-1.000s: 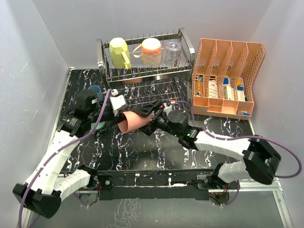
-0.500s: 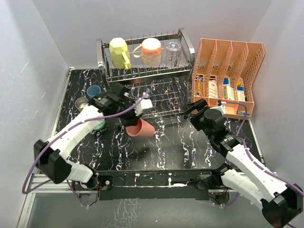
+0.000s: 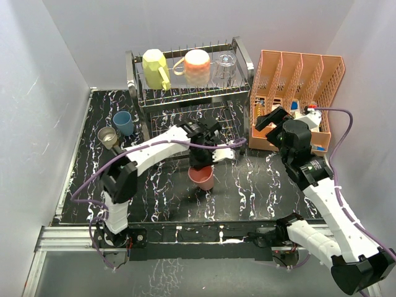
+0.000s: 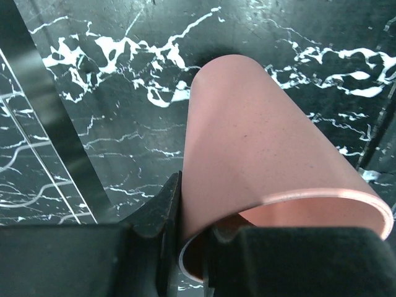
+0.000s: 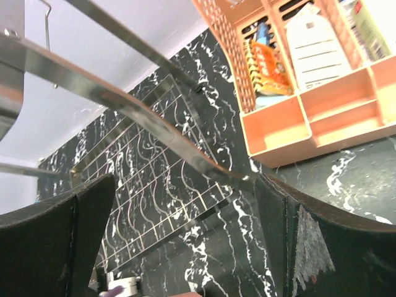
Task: Unload the cups from the dish rack
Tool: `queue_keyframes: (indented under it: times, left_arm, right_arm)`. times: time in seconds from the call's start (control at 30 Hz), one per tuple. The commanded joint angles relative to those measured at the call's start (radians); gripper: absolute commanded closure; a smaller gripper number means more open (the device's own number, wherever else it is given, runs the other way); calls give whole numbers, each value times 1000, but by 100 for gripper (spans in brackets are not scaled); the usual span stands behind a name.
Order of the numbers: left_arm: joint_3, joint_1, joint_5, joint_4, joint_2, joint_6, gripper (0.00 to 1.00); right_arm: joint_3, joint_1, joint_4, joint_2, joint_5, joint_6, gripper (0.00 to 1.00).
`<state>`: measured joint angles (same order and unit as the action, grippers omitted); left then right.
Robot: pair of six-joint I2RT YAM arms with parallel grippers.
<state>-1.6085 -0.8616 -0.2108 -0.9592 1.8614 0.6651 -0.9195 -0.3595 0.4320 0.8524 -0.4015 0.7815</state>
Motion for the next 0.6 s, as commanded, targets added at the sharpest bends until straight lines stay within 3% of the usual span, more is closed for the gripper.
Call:
queue_keyframes:
  times: [0.0,0.3,0.47,0.57]
  left_arm:
    - [-132,-16,58,-146,80,32,97]
    - [-179,-35,123,-97,124,5,82]
    - [-256,-36,108,-66,152,-35,61]
    - [-286,-43,114,-65,158,-44,57]
  right_arm:
    - [-108,31,13,30,-58,-95,2]
    - [-267,84,8,94,-119,-178,2]
    - [-322,110,-41,126,-106,-221,2]
    - [-354,114,-48,149,-97,-243,2]
